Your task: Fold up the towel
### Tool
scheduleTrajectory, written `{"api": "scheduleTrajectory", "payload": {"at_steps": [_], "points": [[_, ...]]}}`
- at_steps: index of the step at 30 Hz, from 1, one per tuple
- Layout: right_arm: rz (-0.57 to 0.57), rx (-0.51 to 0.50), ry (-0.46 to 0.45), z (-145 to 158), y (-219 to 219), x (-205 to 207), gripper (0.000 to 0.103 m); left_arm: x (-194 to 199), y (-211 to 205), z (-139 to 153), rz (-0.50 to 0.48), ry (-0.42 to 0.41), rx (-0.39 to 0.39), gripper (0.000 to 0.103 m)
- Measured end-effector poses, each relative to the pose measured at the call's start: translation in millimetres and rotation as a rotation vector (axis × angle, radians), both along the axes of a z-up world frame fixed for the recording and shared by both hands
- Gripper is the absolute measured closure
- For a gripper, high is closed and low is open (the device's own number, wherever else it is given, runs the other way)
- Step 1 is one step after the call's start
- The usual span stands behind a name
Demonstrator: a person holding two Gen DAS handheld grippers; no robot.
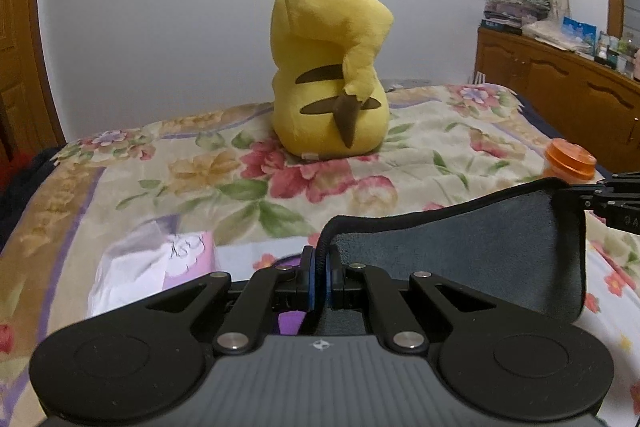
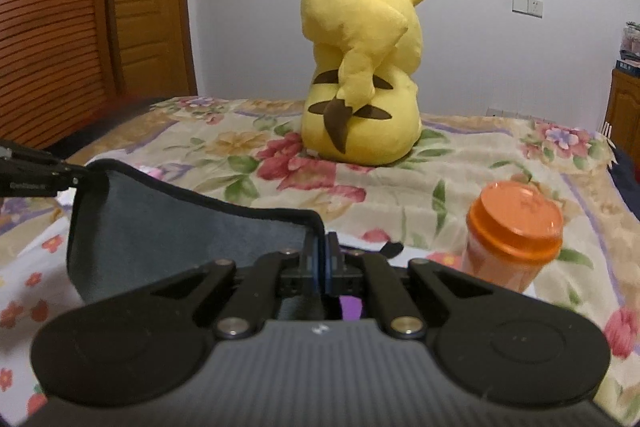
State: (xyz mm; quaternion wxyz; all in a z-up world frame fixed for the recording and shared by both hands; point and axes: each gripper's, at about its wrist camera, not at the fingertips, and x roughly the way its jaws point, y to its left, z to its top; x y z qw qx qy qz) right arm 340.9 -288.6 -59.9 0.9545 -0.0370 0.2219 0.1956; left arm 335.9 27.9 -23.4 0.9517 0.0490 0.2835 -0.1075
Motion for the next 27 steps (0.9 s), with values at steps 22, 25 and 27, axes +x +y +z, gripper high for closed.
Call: {"api": "scheduleTrajectory", "payload": {"at_steps": [22,25,27], "points": [[-0.063,-0.053,0.068,-60,13,72,0.099,80,0,-66,0.054,0.099,0.044,0.095],[-0.068,-0.056,0.074,-66,13,75,0.099,84,-2,-73,0.055,0.104,0.060,0.095],[-0.073,-0.052,0.083,-69,12,77,0.099,85,-3,-77,0.055,0.112,0.074,0.094]]}}
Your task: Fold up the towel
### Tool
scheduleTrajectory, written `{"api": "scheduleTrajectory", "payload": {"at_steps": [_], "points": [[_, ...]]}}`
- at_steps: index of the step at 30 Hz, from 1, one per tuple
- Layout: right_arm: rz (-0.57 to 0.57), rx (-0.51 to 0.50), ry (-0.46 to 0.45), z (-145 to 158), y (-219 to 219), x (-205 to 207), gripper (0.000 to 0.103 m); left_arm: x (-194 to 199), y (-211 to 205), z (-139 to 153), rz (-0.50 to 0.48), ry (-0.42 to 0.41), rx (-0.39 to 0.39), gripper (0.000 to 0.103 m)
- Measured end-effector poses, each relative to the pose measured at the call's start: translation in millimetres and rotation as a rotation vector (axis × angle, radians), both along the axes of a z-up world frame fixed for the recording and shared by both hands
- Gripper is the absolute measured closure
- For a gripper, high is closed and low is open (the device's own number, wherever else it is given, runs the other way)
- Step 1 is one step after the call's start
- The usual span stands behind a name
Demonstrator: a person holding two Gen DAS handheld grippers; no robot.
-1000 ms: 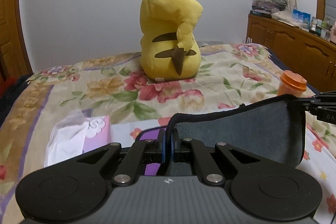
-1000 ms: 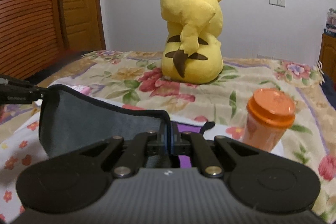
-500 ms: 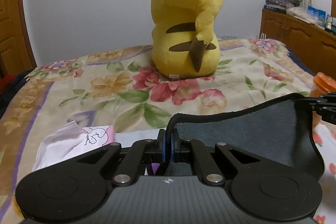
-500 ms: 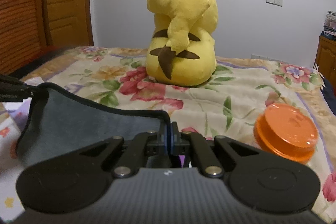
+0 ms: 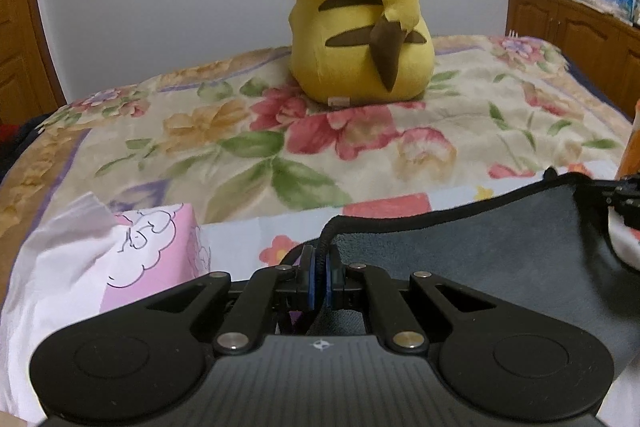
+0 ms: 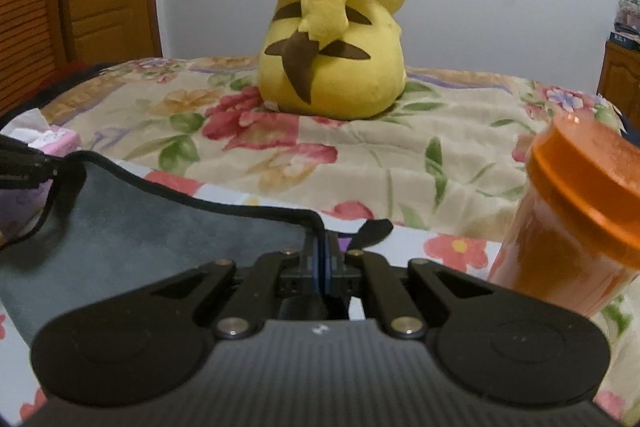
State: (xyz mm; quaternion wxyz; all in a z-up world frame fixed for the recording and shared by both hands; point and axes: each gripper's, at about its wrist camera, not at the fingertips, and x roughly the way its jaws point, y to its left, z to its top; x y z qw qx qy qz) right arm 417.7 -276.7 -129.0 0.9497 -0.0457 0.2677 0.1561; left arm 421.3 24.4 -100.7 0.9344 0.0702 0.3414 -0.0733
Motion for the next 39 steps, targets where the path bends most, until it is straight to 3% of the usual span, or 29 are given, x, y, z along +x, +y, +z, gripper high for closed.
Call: {"api": "scheduleTrajectory", "payload": {"at_steps": [6,9,11,12,14,16,31,39], "points": [[0.003,-0.009,0.003,-5,2,-1,0.098,-1,-1,-6,0.005,0.008,0.008,0.090],[0.001,-0.013,0.003,-3,3,-2,0.097,-3,-2,-4,0.002,0.005,0.005,0.072],[-0.003,-0.014,-0.003,-1,2,-3,0.085,-6,-3,-1,-0.001,-0.003,0.000,0.060],[-0.005,-0.010,-0.004,0,1,-4,0.070,-8,-4,0,-0.003,-0.005,-0.003,0.055],[-0.007,-0.005,-0.010,3,1,-7,0.057,-12,-4,3,-0.004,-0.007,-0.008,0.050],[-0.004,0.000,-0.013,7,0,-11,0.057,-17,-5,7,-0.006,-0.006,-0.007,0.046],[-0.032,0.077,0.025,19,-12,-62,0.054,-83,-11,23,-0.044,0.031,0.013,0.042],[-0.029,0.089,0.036,33,-15,-93,0.045,-118,-23,38,-0.054,0.038,0.003,0.040]]}}
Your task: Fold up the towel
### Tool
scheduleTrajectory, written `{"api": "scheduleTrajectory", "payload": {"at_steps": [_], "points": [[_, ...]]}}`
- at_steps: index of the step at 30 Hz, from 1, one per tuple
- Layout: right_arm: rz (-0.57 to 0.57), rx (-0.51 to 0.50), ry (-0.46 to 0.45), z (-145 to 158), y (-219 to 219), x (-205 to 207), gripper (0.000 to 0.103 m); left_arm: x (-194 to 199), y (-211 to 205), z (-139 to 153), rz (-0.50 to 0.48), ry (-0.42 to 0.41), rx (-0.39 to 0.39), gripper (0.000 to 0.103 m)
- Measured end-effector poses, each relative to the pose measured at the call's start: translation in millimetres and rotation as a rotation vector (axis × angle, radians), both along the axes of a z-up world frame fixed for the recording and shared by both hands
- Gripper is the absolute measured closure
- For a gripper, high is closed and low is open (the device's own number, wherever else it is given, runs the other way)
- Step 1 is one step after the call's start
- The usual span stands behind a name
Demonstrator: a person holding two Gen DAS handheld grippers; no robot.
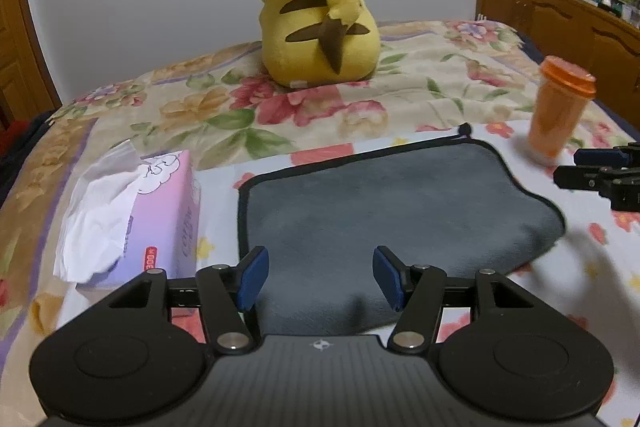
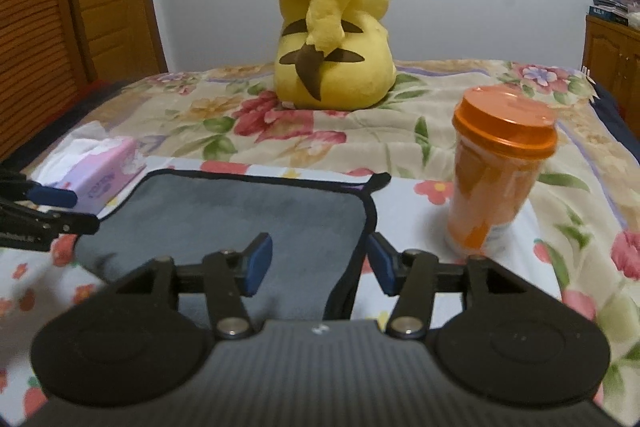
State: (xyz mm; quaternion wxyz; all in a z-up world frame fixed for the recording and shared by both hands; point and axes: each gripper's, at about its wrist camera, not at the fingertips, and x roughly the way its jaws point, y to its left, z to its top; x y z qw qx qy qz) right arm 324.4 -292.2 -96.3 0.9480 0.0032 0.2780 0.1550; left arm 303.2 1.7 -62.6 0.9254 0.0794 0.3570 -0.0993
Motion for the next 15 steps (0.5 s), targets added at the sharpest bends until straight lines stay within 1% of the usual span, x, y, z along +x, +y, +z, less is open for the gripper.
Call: {"api": "scheduleTrajectory", "payload": {"at_steps": [4,5,6,8,10,11,13,15], "points": [[-0.001,-0.008,-0.017,12,1,-18,0.038,-16,-8,14,-0.017,-0.014,0.001,0.037],[-0.002,-0.012,-0.020,15,1,-23,0.034,-20,-10,18,-0.020,-0.017,0.003,0.036],[-0.004,-0.015,-0.023,18,1,-26,0.028,-25,-11,22,-0.023,-0.020,0.004,0.035],[-0.014,-0.023,-0.034,25,-1,-36,0.022,-36,-14,30,-0.025,-0.029,0.008,0.033],[-0.023,-0.031,-0.043,31,-2,-44,0.017,-47,-15,36,-0.030,-0.032,0.009,0.031],[-0.026,-0.032,-0.048,34,-2,-48,0.013,-52,-14,38,-0.031,-0.034,0.007,0.030],[-0.033,-0.035,-0.059,40,-3,-56,0.010,-64,-14,43,-0.032,-0.035,0.007,0.027],[-0.038,-0.036,-0.063,45,-5,-63,0.004,-74,-13,46,-0.033,-0.034,0.010,0.025]]}}
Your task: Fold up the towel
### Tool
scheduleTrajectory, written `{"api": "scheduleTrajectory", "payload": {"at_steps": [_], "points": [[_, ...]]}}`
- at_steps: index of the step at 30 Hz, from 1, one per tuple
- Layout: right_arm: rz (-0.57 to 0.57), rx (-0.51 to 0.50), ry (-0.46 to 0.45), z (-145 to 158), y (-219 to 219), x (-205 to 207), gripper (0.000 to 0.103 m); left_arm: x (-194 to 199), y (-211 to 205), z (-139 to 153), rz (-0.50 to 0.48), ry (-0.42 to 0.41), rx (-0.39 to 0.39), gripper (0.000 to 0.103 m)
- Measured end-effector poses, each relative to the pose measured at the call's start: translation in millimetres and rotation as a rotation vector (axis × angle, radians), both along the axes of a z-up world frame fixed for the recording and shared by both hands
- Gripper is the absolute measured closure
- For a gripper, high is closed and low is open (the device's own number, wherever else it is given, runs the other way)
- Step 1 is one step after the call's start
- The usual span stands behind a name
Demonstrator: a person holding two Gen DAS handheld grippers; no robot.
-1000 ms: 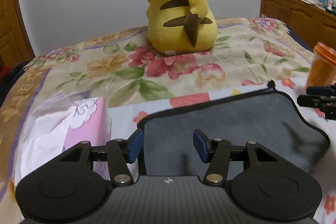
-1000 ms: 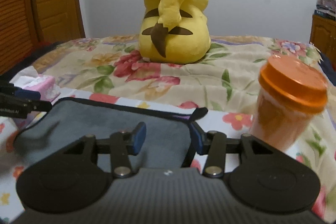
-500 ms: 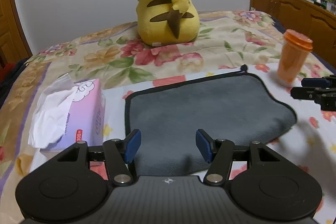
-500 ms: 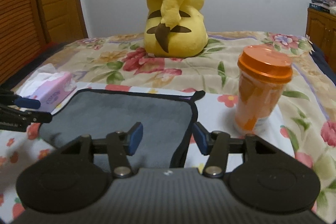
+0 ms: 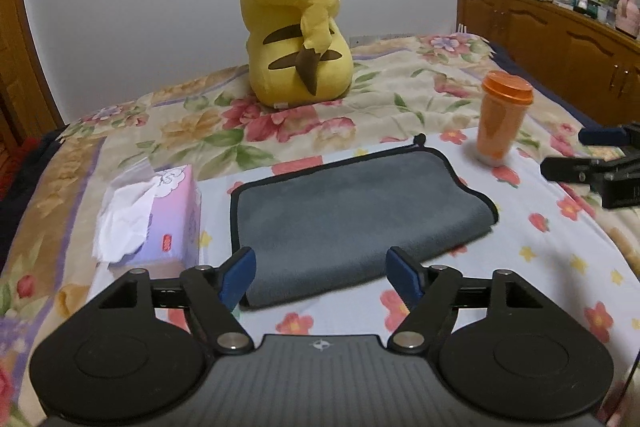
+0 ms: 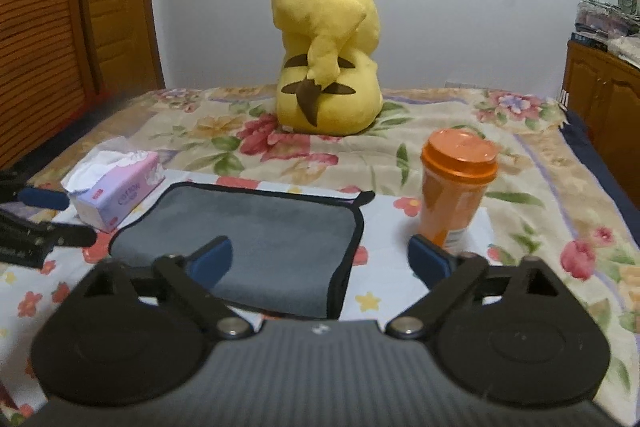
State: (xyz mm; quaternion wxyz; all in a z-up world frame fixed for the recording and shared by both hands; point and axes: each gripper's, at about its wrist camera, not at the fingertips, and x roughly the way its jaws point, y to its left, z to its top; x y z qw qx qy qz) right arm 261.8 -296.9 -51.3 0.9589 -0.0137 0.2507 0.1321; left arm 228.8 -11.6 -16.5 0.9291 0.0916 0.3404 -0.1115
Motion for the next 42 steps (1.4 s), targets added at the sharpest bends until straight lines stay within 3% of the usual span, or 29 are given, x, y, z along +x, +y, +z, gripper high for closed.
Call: {"api": "scheduleTrajectory", "payload": {"at_steps": [16,25,42], "points": [[-0.002,-0.001,-0.034,40,-1,-56,0.000,-63,2,53,0.026,-0.059,-0.020,0.001],[0.000,0.018,-0.049,52,1,-82,0.000,-91,-4,77,0.027,-0.090,-0.044,0.000],[0.002,0.037,-0.032,40,-1,-123,0.000,-139,3,48,0.080,-0.073,-0.071,0.000]]}}
